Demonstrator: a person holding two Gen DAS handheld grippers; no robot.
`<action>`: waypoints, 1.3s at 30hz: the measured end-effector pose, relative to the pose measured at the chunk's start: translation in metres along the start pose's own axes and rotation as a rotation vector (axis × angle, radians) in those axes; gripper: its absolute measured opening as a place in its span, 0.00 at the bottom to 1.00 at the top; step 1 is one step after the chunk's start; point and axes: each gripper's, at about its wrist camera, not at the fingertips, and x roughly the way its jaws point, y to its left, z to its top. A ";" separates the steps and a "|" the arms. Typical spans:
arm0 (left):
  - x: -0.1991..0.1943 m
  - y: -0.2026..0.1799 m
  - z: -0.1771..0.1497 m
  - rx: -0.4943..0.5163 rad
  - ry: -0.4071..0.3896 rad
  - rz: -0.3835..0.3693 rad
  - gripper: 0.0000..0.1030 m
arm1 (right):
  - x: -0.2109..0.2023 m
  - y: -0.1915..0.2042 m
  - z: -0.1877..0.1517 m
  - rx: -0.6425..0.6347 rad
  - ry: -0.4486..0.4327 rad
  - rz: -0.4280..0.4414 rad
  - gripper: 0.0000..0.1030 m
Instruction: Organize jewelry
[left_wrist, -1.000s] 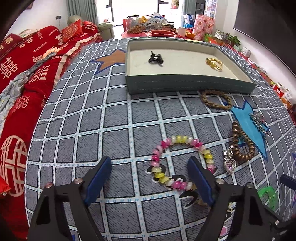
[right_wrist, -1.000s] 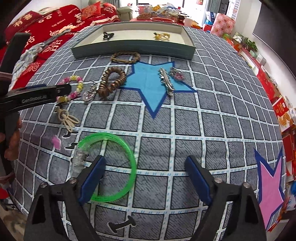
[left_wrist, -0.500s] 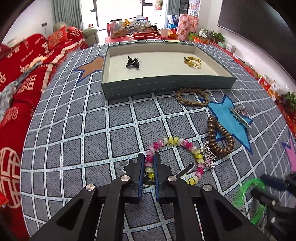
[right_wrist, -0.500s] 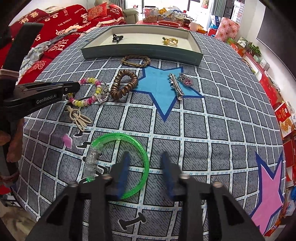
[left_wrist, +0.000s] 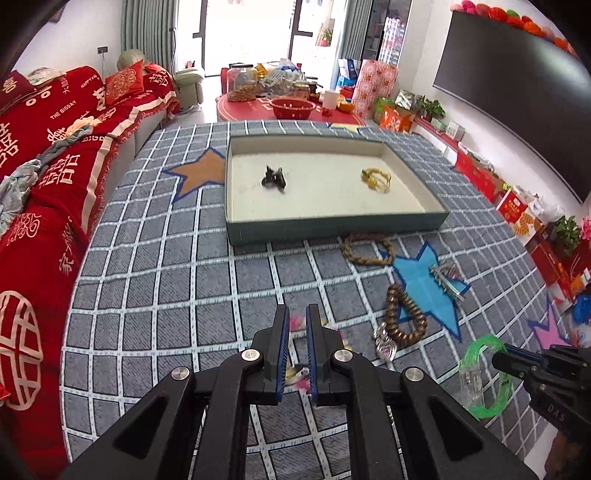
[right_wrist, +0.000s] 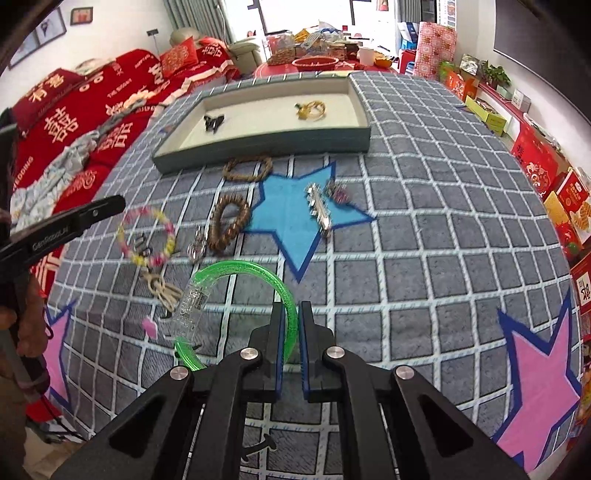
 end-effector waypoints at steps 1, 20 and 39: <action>-0.004 0.000 0.004 -0.005 -0.012 -0.004 0.22 | -0.004 -0.003 0.006 0.003 -0.013 -0.001 0.07; 0.014 0.026 -0.011 -0.077 0.060 0.126 0.24 | -0.007 -0.016 0.041 0.025 -0.050 0.037 0.07; 0.057 0.023 -0.023 0.004 0.170 0.142 0.78 | -0.007 -0.019 0.029 0.053 -0.047 0.066 0.07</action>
